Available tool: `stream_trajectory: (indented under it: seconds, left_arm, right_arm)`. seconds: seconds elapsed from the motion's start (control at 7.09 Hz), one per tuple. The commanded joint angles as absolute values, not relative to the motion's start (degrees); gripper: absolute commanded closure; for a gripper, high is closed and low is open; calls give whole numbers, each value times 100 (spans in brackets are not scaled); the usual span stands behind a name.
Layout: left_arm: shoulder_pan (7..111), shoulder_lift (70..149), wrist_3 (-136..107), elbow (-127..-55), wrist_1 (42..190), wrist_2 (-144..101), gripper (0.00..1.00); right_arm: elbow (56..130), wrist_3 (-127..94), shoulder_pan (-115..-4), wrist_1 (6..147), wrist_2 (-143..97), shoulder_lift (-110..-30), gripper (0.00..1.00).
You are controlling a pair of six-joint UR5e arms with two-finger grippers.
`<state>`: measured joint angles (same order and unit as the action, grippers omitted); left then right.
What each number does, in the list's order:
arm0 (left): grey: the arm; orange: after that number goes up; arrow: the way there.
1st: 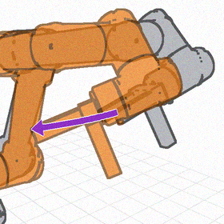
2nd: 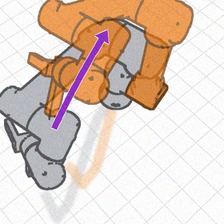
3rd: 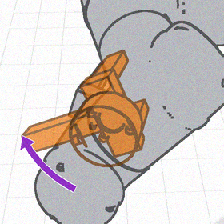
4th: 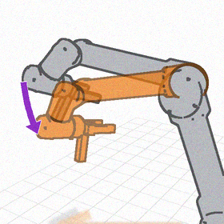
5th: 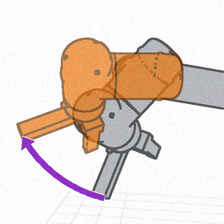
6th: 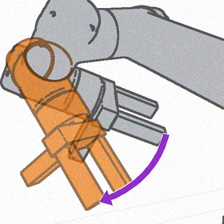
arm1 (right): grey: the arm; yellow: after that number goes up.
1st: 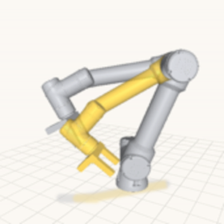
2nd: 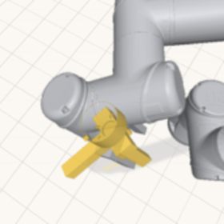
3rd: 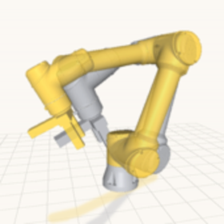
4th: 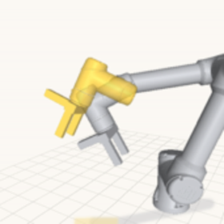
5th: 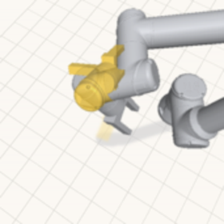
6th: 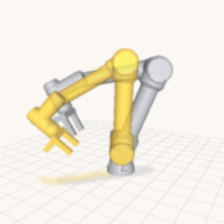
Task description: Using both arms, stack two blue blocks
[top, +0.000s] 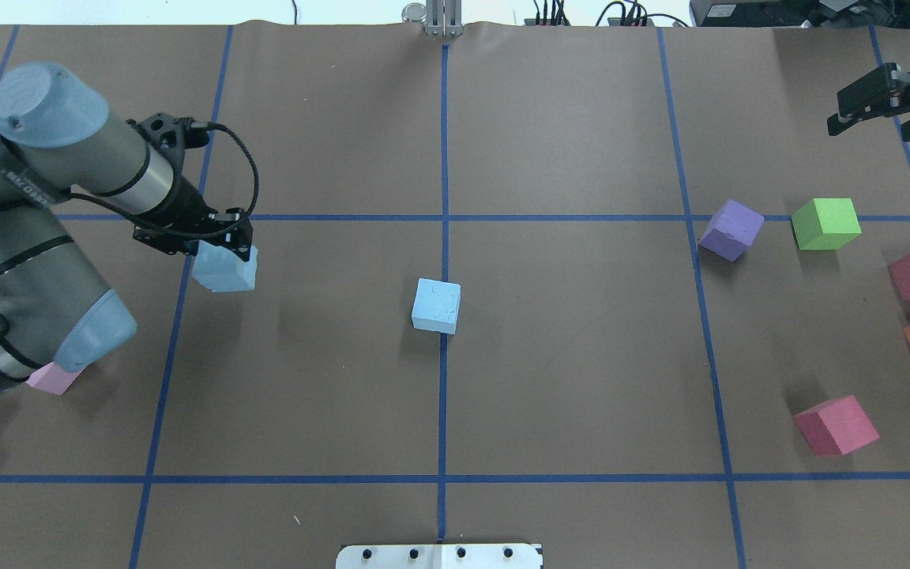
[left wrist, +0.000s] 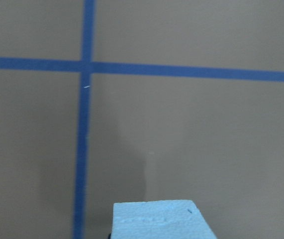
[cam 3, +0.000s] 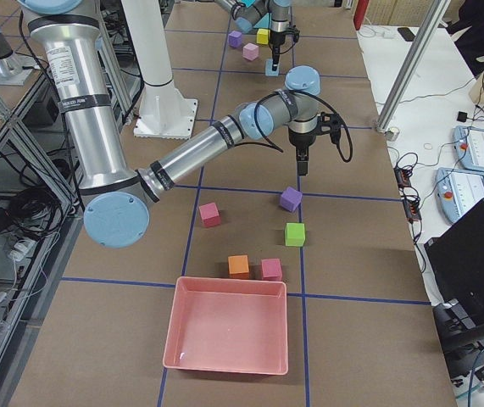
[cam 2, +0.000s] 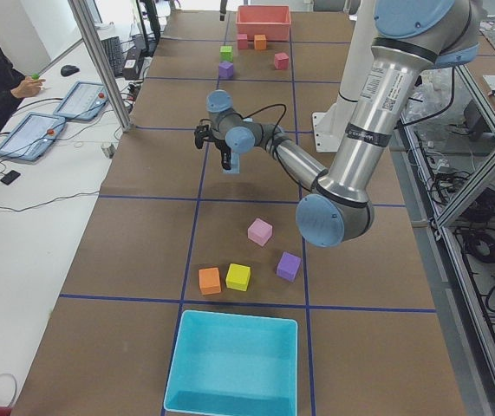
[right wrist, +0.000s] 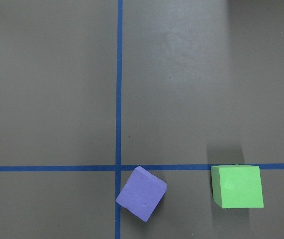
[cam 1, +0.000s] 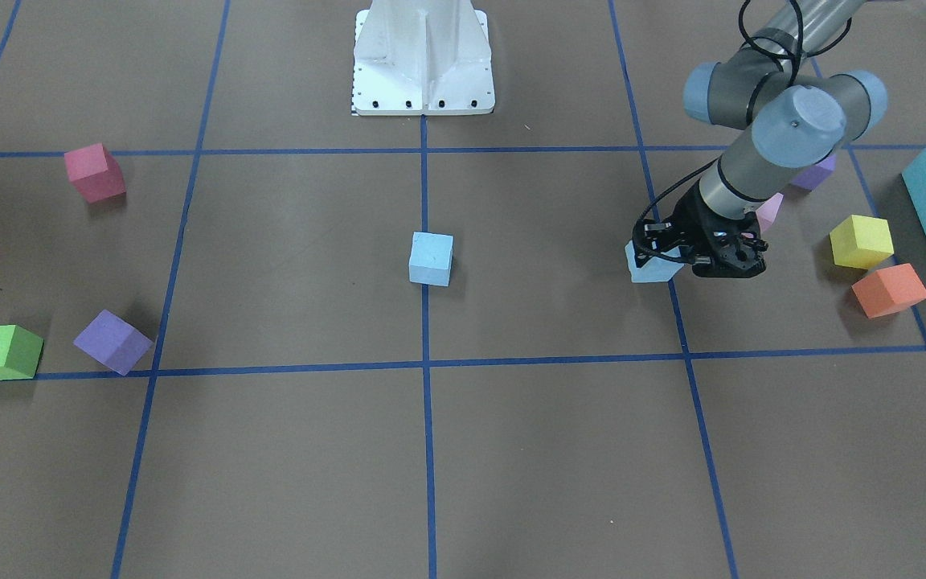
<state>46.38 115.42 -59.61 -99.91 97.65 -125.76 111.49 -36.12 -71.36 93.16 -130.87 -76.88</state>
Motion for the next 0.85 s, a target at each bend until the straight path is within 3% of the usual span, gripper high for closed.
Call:
stream_trajectory:
  seconds: [0.0, 0.71]
  left_arm:
    - [4492, 12442, -6369, -9976, 9045, -12508, 44]
    - [3440, 13691, -6513, -9160, 9035, -11447, 44]
  right_arm:
    - [11145, -3612, -7128, 9316, -13087, -7690, 0]
    - [11109, -3612, -7128, 9316, -13087, -7682, 0]
